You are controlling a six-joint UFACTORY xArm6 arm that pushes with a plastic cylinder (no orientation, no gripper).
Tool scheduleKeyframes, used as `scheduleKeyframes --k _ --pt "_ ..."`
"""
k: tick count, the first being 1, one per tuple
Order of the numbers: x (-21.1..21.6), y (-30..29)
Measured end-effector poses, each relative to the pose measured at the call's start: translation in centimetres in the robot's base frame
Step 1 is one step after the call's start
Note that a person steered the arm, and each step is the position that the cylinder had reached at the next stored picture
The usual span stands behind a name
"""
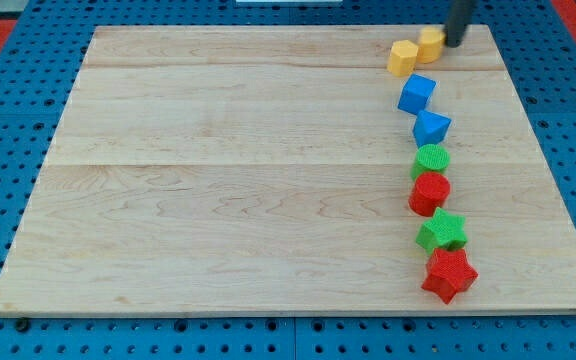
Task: Push the green star below to the yellow heart
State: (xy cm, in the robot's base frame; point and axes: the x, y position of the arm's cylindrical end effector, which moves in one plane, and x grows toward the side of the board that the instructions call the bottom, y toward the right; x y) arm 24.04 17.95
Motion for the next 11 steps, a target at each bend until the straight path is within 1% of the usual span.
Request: scheduleKeyframes --k 1,2,3,4,5,7,8,9,10,11 --pt "-0.2 -8.0" --pt "-0.8 -10.2" --pt "-1.7 -7.2" --pt "0.9 2.6" --pt "7.1 7.4" --pt "22.0 5.5" --pt "26.6 5.9" --pt "29.3 2.1" --pt "31.0 -2.0" --pt "28.9 -7.1"
